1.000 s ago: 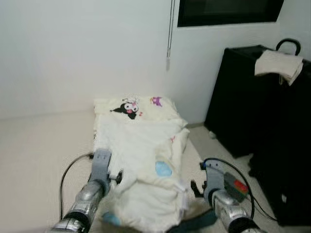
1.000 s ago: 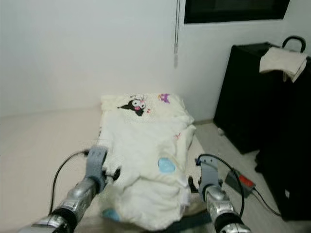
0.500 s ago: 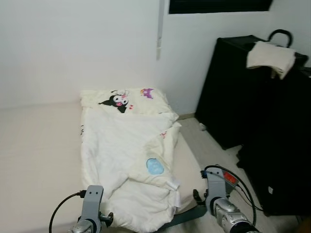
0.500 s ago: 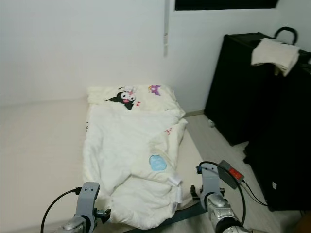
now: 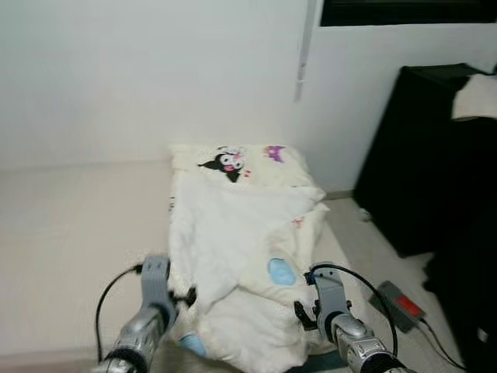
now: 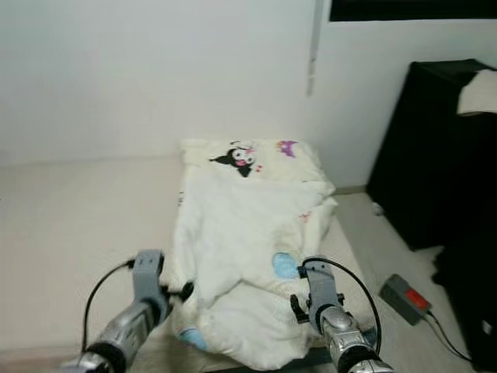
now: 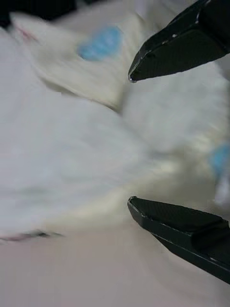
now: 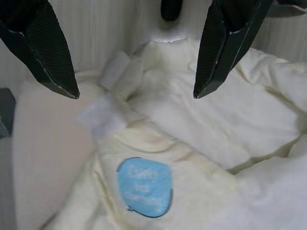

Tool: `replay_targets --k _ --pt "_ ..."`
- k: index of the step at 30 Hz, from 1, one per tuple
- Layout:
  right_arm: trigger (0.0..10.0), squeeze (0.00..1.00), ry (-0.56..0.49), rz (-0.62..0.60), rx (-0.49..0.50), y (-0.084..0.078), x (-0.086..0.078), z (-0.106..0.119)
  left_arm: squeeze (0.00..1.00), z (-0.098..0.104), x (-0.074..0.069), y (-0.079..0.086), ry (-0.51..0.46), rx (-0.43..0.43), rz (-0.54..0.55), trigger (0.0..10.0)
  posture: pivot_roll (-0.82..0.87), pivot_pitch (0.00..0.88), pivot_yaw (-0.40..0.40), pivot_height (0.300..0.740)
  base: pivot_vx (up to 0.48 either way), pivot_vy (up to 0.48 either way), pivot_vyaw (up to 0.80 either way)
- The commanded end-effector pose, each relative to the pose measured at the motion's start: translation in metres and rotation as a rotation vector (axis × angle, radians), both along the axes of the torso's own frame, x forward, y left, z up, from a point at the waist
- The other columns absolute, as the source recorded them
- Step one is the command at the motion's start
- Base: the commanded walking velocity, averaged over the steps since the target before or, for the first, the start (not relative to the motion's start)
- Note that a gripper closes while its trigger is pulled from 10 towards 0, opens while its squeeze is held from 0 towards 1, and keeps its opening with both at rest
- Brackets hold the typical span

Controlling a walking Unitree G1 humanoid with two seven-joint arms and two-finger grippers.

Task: Clean up the room

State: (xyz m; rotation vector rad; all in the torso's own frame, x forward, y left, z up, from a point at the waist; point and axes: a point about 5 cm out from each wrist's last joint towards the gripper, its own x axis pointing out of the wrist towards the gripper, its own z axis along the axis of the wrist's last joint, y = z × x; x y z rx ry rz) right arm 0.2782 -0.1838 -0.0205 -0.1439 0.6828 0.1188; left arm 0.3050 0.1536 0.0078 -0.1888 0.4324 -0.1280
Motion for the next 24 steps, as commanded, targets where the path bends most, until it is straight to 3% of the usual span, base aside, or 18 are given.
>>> replay_targets --k 1,5,14,24 --pt "10.0 0.00 -0.004 -0.012 -0.008 -0.003 0.000 0.000 0.00 0.007 0.006 -0.007 -0.043 -0.036 -0.020 10.0 -0.15 0.000 -0.025 0.726 0.000 0.000 0.79" --pt "10.0 0.00 0.001 -0.021 -0.018 -0.007 -0.002 -0.001 0.00 0.024 0.018 -0.018 -0.125 -0.025 -0.085 10.0 -0.15 0.000 -0.028 0.726 0.000 0.000 0.00" --pt "10.0 0.00 0.000 0.000 -0.030 -0.006 -0.002 -0.001 0.00 0.025 0.018 -0.022 -0.135 -0.037 -0.096 10.0 -0.14 0.000 -0.033 0.726 0.000 0.000 0.00" --pt "10.0 0.00 0.003 0.014 -0.030 -0.005 -0.003 -0.002 0.00 0.025 0.016 -0.030 -0.153 -0.049 -0.141 10.0 -0.14 0.000 -0.032 0.726 0.000 0.000 0.80"
